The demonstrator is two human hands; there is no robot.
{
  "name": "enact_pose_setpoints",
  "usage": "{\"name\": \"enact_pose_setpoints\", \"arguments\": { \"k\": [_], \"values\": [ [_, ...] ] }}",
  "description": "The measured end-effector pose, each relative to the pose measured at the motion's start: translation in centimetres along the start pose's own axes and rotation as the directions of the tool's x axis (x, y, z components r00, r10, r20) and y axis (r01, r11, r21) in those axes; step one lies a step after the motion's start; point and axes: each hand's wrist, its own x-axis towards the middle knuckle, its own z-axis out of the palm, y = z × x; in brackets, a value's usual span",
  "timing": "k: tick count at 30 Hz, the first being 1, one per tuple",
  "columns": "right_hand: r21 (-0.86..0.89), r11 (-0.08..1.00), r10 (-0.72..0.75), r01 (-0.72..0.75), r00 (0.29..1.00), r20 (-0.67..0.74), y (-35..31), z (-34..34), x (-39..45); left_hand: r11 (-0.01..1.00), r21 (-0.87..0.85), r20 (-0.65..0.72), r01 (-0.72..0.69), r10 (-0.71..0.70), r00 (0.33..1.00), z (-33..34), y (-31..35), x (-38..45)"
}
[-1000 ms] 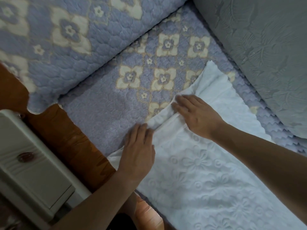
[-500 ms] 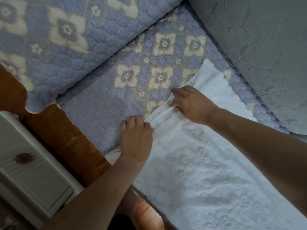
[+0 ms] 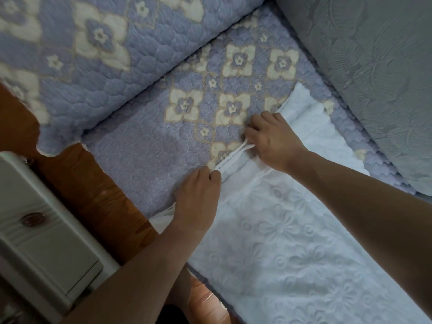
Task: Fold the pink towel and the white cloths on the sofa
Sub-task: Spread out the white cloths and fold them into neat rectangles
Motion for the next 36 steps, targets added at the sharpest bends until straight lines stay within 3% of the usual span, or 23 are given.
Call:
{"name": "enact_pose_setpoints", "arguments": {
  "k": [7, 14, 21, 23, 28, 34, 36],
  "values": [
    [0.144, 0.989, 0.011, -0.019, 0.998, 0.056, 0.7, 0.0, 0.6, 0.990, -0.093, -0.012, 0.108, -0.110, 0.994, 0.6, 0.3, -1.0],
    [0.170, 0.983, 0.061, -0.067, 0.997, 0.039, 0.4, 0.5, 1.2, 0.942, -0.181, 0.151, 0.281, -0.256, 0.955, 0.5, 0.4, 1.3],
    [0.141, 0.984, 0.110, -0.109, 0.994, 0.005, 0.0, 1.4, 0.7, 0.809, -0.326, 0.199, 0.489, -0.447, 0.872, 0.6, 1.6, 2.2],
    [0.133, 0.985, 0.112, -0.112, 0.994, 0.009, 0.0, 1.3, 0.7, 0.832, -0.268, 0.213, 0.486, -0.441, 0.872, 0.5, 1.7, 2.8],
    [0.125, 0.984, 0.125, -0.127, 0.992, 0.022, 0.0, 1.5, 0.8, 0.912, -0.249, 0.146, 0.326, -0.297, 0.943, -0.1, 1.6, 3.5],
    [0.082, 0.986, 0.141, -0.145, 0.989, 0.052, 0.2, 2.1, 0.8, 0.828, -0.351, 0.183, 0.438, -0.398, 0.899, -0.2, 0.2, 3.5],
    [0.071, 0.985, 0.158, -0.160, 0.987, 0.039, 0.4, 1.9, 0.8, 0.849, -0.321, 0.078, 0.420, -0.419, 0.905, -0.2, -0.4, 3.0]
  ]
}}
